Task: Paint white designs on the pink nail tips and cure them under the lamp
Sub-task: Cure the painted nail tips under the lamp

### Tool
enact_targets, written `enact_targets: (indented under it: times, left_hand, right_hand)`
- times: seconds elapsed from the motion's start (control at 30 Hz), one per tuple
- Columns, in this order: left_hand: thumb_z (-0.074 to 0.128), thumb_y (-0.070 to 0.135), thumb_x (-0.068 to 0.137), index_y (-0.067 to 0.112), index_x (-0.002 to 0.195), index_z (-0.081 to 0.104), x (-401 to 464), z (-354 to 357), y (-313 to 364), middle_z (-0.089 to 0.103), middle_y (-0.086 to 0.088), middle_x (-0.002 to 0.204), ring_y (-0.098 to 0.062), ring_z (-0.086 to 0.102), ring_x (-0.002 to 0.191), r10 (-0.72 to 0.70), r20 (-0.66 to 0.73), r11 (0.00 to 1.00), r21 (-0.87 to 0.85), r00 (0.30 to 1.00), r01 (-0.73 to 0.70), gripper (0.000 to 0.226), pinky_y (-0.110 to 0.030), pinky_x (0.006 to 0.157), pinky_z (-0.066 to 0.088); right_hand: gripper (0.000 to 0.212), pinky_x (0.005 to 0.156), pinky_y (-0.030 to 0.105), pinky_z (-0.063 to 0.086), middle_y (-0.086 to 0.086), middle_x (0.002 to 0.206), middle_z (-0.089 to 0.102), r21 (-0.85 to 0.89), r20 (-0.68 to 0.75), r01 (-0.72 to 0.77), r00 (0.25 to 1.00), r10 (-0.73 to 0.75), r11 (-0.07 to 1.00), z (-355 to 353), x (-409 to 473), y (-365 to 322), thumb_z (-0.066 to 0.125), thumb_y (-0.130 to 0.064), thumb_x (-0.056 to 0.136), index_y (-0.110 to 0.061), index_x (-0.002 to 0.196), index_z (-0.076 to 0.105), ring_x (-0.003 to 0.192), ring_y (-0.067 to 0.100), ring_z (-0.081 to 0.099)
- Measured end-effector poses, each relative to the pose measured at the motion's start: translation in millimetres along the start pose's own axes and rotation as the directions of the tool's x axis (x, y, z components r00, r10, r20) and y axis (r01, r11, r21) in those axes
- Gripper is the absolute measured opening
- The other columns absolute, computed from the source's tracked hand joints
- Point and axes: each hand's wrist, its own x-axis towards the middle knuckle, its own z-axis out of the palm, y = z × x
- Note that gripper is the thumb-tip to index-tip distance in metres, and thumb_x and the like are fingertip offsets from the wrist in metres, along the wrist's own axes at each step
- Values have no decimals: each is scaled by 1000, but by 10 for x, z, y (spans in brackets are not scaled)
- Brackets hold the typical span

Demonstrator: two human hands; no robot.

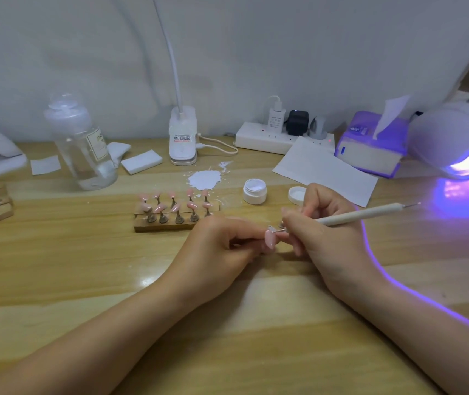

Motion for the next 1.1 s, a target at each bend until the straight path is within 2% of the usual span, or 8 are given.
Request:
enact_targets:
  times: [0.1, 0.2, 0.3, 0.6, 0.73, 0.9, 1.1]
  left_hand:
    - [62, -5, 82, 7, 89, 75, 2, -6, -7, 66, 20, 78, 16, 53, 69, 1, 18, 1000, 4, 1000, -1, 19, -5, 65, 38]
    - [62, -5, 83, 7, 87, 75, 6, -4, -16, 71, 10, 80, 6, 55, 69, -5, 21, 1000, 0, 1000, 5, 18, -12, 65, 42]
    - [62, -5, 83, 6, 86, 75, 6, -7, -22, 70, 12, 77, 3, 54, 66, -1, 22, 1000, 10, 1000, 1, 18, -13, 64, 42]
    - [62, -4, 84, 8, 86, 75, 9, -1, -15, 71, 7, 79, 1, 56, 68, -6, 24, 1000, 1, 1000, 6, 18, -14, 64, 43]
    - [62, -4, 83, 5, 85, 74, 7, -1, -15, 70, 10, 79, 4, 56, 66, -12, 19, 1000, -11, 1000, 13, 16, -12, 63, 43]
    - [62, -5, 83, 4, 86, 74, 6, 3, -21, 73, 3, 81, -6, 57, 68, -24, 13, 1000, -17, 1000, 24, 15, -16, 64, 46]
    - [62, -4, 83, 4, 84, 74, 8, 4, -27, 72, 6, 82, -2, 57, 69, -25, 22, 999, -25, 999, 26, 15, -18, 65, 46]
  right_hand:
    - [40, 43, 20, 47, 2, 33, 41, 33, 25, -14, 1000, 14, 999, 1, 5, 9, 51, 14, 78, -14, 55, 33, 35, 13, 54]
    - [40, 43, 22, 48, 4, 34, 41, 67, 44, -18, 999, 15, 998, 10, 10, 7, 50, 15, 78, -13, 57, 33, 39, 18, 56]
    - [41, 43, 22, 47, 4, 34, 42, 53, 37, -12, 999, 10, 999, 8, 11, 9, 50, 15, 78, -14, 56, 33, 40, 22, 55]
    - [46, 46, 30, 47, 5, 35, 42, 27, 40, -43, 998, 41, 999, 15, 10, 1, 51, 12, 78, -22, 50, 36, 42, 22, 54]
    - [42, 46, 29, 47, 3, 34, 41, 4, 20, -28, 999, 28, 1000, 14, 10, 6, 51, 13, 76, -17, 53, 34, 40, 23, 50]
    - [43, 43, 24, 46, 4, 35, 43, 11, 25, -36, 999, 36, 999, 8, 6, -1, 51, 13, 76, -18, 51, 35, 47, 30, 51]
    - [43, 47, 30, 47, 5, 35, 42, -3, 18, -34, 999, 34, 999, 13, 10, 5, 51, 13, 76, -18, 51, 34, 47, 30, 50]
